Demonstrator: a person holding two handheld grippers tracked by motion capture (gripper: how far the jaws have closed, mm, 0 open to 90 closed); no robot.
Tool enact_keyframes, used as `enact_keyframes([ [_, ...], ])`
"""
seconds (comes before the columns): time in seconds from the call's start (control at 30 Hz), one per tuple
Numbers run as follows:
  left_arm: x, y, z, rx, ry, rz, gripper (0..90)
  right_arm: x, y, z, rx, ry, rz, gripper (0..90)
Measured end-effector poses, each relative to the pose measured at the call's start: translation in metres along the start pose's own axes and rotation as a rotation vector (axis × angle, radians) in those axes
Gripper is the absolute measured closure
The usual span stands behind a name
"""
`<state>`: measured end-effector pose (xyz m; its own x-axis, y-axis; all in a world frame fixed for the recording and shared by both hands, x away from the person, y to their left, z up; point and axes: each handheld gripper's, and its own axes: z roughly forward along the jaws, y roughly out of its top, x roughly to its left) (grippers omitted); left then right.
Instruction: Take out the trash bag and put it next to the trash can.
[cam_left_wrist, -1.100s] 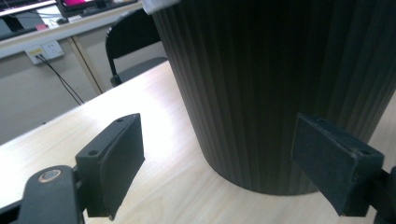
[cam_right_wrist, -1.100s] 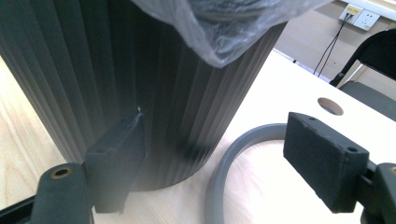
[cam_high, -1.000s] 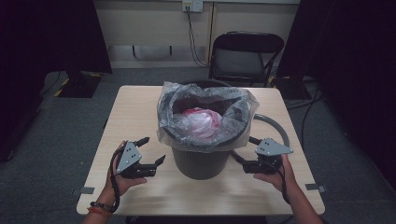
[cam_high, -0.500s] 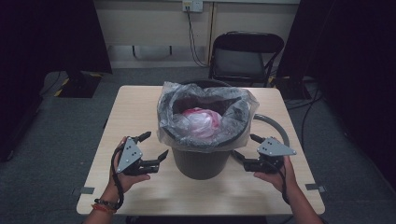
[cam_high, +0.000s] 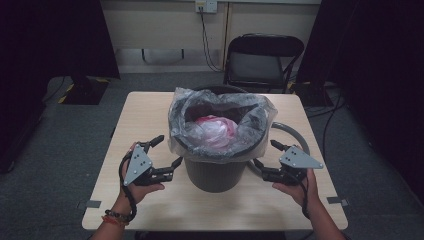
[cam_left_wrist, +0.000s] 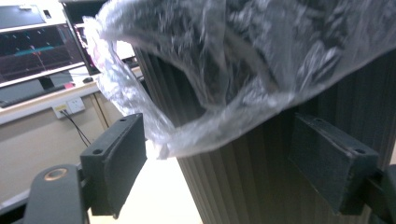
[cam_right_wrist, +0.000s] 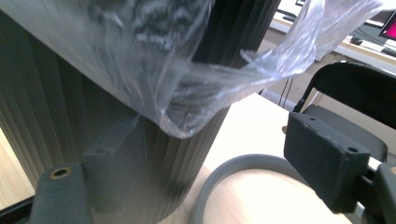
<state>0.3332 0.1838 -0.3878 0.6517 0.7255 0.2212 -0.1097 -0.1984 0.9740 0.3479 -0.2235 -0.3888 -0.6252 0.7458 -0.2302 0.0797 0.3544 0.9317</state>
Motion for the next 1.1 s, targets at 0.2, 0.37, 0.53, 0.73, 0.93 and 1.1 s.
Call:
enact_keyframes([
  [0.2,-0.004,0.006,0.001,-0.02,0.001,0.009,22.3,0.002,0.004,-0.003,-0.025,-0.017,-0.006,20.8],
  [0.37,-0.005,0.008,0.001,-0.033,-0.001,0.012,25.6,0.004,0.009,-0.005,-0.048,-0.033,-0.006,21.4],
  [0.53,-0.005,0.008,0.002,-0.047,-0.007,0.004,28.1,0.006,0.011,-0.007,-0.076,-0.05,-0.018,22.2],
  [0.73,-0.006,0.008,0.002,-0.046,0.003,0.003,28.6,0.009,0.014,-0.008,-0.095,-0.11,-0.041,22.2],
  [0.93,-0.005,0.008,0.002,-0.048,0.013,0.006,30.1,0.013,0.019,-0.01,-0.152,-0.199,-0.07,21.9],
  [1.1,-0.006,0.01,0.002,-0.059,-0.001,0.001,33.6,0.017,0.021,-0.007,-0.157,-0.224,-0.095,21.1],
])
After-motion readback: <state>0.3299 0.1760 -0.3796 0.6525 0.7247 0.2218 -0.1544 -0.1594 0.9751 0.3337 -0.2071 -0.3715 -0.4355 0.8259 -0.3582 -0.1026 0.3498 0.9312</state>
